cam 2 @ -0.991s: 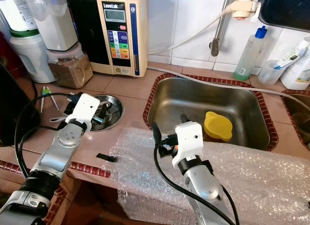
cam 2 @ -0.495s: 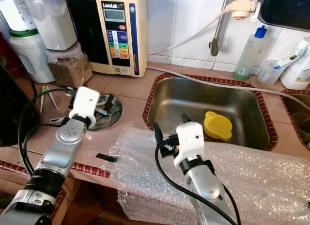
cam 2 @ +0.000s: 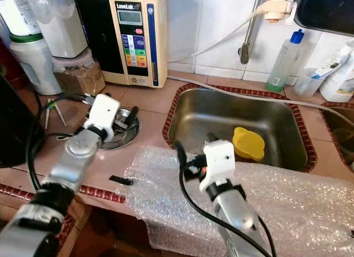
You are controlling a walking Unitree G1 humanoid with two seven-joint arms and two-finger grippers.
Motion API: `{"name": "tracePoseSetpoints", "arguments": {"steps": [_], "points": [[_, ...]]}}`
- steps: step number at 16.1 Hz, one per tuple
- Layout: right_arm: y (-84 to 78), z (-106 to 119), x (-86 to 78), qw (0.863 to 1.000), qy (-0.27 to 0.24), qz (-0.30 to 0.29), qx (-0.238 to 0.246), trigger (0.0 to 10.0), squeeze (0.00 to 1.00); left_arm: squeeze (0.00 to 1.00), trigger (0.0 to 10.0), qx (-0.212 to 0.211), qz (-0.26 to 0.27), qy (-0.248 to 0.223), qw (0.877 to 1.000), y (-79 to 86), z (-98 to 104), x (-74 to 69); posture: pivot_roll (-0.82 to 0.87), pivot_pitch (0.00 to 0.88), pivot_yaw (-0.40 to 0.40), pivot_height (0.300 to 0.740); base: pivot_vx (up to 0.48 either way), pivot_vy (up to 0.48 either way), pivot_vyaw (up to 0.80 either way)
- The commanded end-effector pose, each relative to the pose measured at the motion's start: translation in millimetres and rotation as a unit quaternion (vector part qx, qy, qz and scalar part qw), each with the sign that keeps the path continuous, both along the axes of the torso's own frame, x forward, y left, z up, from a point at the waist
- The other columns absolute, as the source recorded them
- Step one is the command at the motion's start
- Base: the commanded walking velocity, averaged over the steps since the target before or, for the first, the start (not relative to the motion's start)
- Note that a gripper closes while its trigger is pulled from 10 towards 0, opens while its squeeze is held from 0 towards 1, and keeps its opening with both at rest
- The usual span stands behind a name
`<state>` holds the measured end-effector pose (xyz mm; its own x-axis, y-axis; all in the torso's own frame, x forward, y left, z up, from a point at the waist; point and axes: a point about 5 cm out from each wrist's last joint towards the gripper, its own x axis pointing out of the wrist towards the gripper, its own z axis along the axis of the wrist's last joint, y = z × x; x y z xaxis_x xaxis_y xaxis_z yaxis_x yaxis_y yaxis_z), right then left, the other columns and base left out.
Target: Kitchen organization
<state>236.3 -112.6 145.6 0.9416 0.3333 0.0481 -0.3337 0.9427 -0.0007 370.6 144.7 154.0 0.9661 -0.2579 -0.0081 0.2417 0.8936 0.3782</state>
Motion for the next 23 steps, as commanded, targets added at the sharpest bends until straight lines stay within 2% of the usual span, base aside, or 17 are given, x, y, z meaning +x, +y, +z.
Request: {"name": "tracePoseSetpoints", "arguments": {"steps": [1, 3, 4, 5, 9, 13, 15, 18, 19, 21, 23], "points": [[3.6, 4.8, -2.6, 1.0, -0.001, 0.018, 0.012, 10.0, 0.0, 1.0, 10.0, 0.01, 0.0, 0.002, 1.0, 2.4, 3.4, 3.6, 0.04, 0.0, 0.029, 0.74, 0.0, 0.0, 0.0], [4.1, 3.6, -4.2, 1.0, 0.001, 0.022, 0.005, 10.0, 0.0, 1.0, 10.0, 0.029, 0.0, 0.019, 0.999, 7.6, 1.4, 6.4, 0.04, 0.0, 0.027, 0.74, 0.0, 0.0, 0.0], [4.1, 2.6, -4.8, 1.0, 0.003, 0.024, 0.003, 10.0, 0.0, 0.33, 10.0, 0.038, -0.003, 0.032, 0.999, 10.1, -0.8, 7.3, 0.04, 0.0, 0.027, 0.74, 0.0, 0.0, 0.0], [3.2, 1.8, -5.8, 1.0, 0.005, 0.026, -0.002, 10.0, 0.0, 0.0, 10.0, 0.053, -0.014, 0.052, 0.997, 12.7, -4.1, 7.9, 0.04, 0.0, 0.027, 0.74, 0.0, 0.0, 0.0], [1.9, 0.0, -7.2, 0.999, 0.01, 0.03, -0.006, 10.0, 0.0, 0.0, 10.0, 0.082, -0.029, 0.066, 0.994, 18.4, -3.7, 9.0, 0.04, 0.0, 0.029, 0.74, 0.0, 0.0, 0.0], [7.9, -2.0, -7.9, 0.999, 0.02, 0.05, -0.002, 10.0, 0.0, 0.0, 10.0, 0.103, -0.034, 0.098, 0.989, 21.5, -14.7, 6.0, 0.05, 0.0, 0.028, 0.74, 0.0, 0.0, 0.0], [8.0, -4.6, -9.5, 0.998, 0.024, 0.05, -0.001, 10.0, 0.0, 0.0, 10.0, 0.083, -0.026, 0.094, 0.992, 21.1, -16.7, 3.8, 0.05, 0.0, 0.026, 0.74, 0.0, 0.0, 0.0], [7.3, -3.9, -8.4, 0.999, 0.023, 0.047, -0.002, 10.0, 0.0, 0.0, 10.0, 0.051, -0.02, 0.057, 0.997, 15.4, -6.3, 5.4, 0.05, 0.0, 0.022, 0.74, 0.0, 0.0, 0.0], [6.4, -3.7, -7.4, 0.999, 0.022, 0.047, -0.004, 10.0, 0.0, 0.0, 10.0, 0.017, -0.016, 0.031, 0.999, 12.5, 3.0, 5.9, 0.06, 0.0, 0.021, 0.74, 0.0, 0.0, 0.0], [5.8, -3.8, -7.0, 0.999, 0.021, 0.046, -0.004, 10.0, 0.0, 0.0, 10.0, 0.012, -0.02, 0.008, 1.0, 8.8, 5.4, 3.3, 0.06, 0.0, 0.018, 0.74, 0.0, 0.0, 0.0], [5.8, -3.9, -6.8, 0.999, 0.021, 0.046, -0.006, 10.0, 0.0, 0.0, 10.0, 0.003, -0.01, 0.008, 1.0, 9.0, 3.3, 2.1, 0.06, 0.0, 0.017, 0.74, 0.0, 0.0, 0.0]]}}
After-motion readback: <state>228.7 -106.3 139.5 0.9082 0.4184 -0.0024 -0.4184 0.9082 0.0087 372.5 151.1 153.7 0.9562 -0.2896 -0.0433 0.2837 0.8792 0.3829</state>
